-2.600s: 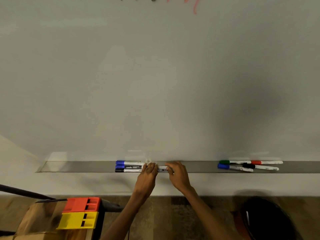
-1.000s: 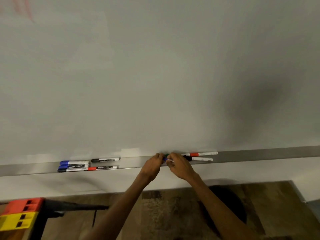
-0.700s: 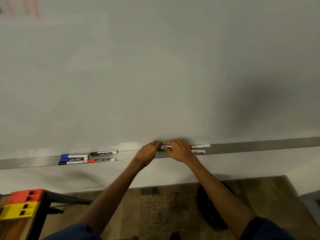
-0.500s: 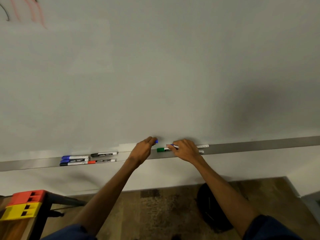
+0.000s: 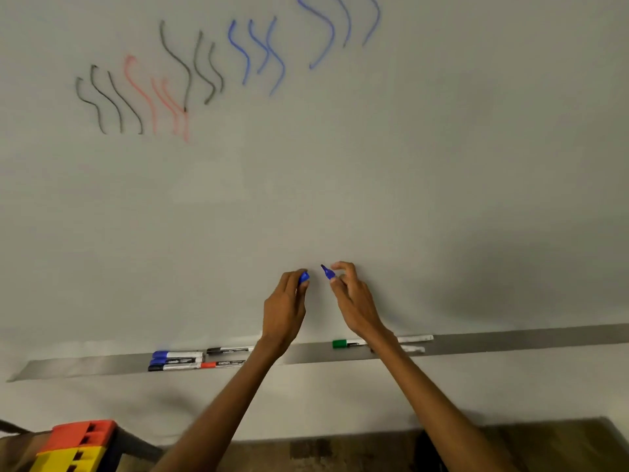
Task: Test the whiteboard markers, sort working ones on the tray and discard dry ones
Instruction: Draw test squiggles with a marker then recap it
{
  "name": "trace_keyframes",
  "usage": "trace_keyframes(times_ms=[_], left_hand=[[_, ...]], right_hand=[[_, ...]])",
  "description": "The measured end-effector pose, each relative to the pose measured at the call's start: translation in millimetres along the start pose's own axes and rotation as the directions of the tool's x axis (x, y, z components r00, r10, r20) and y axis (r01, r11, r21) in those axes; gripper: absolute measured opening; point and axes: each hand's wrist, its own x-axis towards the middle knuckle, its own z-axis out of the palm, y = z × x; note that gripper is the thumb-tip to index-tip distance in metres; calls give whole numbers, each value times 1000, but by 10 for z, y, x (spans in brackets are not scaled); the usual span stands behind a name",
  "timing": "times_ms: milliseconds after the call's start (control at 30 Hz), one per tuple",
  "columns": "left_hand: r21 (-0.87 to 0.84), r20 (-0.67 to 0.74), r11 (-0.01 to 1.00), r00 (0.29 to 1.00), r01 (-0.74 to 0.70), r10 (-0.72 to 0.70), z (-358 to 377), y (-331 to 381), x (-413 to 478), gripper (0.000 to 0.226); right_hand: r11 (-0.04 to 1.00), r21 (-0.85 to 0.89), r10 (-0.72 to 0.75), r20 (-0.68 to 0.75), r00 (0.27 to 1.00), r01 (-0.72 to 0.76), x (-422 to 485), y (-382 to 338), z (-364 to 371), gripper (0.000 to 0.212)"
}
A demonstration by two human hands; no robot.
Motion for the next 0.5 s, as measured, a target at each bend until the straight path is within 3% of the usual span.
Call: trace_keyframes(times_ms=[167, 333, 500], left_hand=[[-55, -208, 998, 978, -12, 0, -577, 16, 359, 27], [-53, -346, 996, 937, -69, 46, -1100, 133, 827, 33], [7, -456, 989, 880, -150, 137, -1430, 346, 1267, 34]], right_hand=[[974, 106, -192, -84, 978, 200, 263, -764, 118, 24], [886, 394, -186, -183, 965, 245, 542, -1505, 35, 29], [823, 428, -303, -223, 927, 372, 761, -2012, -189, 23]])
